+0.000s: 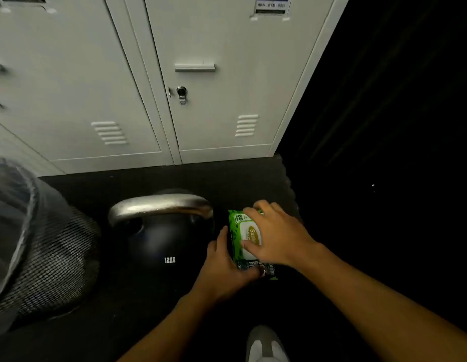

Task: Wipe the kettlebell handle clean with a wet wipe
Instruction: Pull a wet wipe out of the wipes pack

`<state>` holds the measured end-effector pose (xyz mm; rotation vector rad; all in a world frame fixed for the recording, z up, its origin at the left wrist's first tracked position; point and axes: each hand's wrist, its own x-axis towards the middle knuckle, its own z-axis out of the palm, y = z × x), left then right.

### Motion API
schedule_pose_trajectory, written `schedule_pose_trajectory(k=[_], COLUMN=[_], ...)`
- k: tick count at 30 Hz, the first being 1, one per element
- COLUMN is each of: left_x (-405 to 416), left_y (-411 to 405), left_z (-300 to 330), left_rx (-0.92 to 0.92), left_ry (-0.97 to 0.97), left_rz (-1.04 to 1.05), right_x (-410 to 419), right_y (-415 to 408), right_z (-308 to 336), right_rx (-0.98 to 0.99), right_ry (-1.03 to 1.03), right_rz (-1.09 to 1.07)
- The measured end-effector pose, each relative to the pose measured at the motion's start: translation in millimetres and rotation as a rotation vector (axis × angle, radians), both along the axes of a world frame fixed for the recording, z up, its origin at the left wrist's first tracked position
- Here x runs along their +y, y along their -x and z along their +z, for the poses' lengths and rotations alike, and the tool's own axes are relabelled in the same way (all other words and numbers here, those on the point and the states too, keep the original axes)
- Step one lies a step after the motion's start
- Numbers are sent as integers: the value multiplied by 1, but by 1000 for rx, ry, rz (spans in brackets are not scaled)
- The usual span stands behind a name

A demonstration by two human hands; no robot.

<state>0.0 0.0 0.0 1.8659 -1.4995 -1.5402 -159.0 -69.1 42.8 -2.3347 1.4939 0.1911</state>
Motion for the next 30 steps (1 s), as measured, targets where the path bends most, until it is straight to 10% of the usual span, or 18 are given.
schedule_pose_trajectory(k=[30], left_x=[-24], left_y=[12], left_z=[-77], left_rx=[-51], left_ry=[72], left_rz=[-61], right_x=[-2], right_y=[-14], right_z=[-79], right_rx=[40], right_ry=[-80], right_rz=[-167])
